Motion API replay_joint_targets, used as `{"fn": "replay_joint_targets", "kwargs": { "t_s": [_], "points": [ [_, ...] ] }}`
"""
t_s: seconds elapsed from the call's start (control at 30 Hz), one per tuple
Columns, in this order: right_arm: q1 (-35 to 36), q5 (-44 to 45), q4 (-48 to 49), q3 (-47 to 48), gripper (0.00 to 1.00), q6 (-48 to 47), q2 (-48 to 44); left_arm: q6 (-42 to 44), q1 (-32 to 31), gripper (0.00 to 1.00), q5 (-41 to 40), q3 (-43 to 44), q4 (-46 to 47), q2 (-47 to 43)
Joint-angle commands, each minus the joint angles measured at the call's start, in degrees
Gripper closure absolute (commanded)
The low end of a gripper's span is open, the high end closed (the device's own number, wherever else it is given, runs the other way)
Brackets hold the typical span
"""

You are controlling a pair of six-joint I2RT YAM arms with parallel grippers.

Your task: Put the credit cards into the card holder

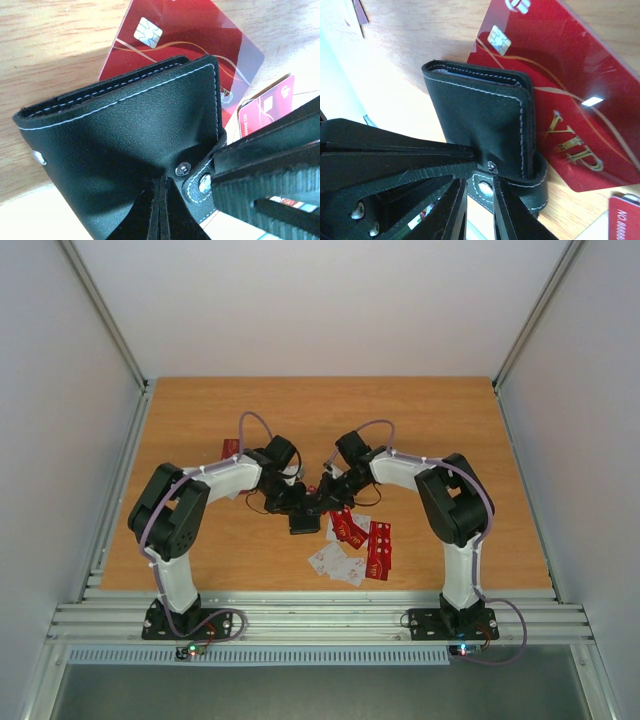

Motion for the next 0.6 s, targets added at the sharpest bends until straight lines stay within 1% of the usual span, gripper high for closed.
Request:
{"fn": "replay_joint_targets", "kwargs": {
  "t_s": [0.0, 0.23, 0.57],
  "points": [
    [1.22, -0.59, 0.97, 0.32, 0.84, 1.15, 0.84, 0.31, -0.63, 1.00, 0.50, 1.32, -0.82, 2.27],
    [1.27, 0.02, 4.18, -1.33, 0.84, 3.04, 0.14, 0.25, -0.66, 1.00, 0.85, 1.62, -0.77, 2.77],
    [1.31, 0.16, 6.96, -3.96, 0.86, 3.40, 0.18, -0.04, -0.63, 1.00, 1.12, 1.73, -0.65, 3.31]
  ]
}}
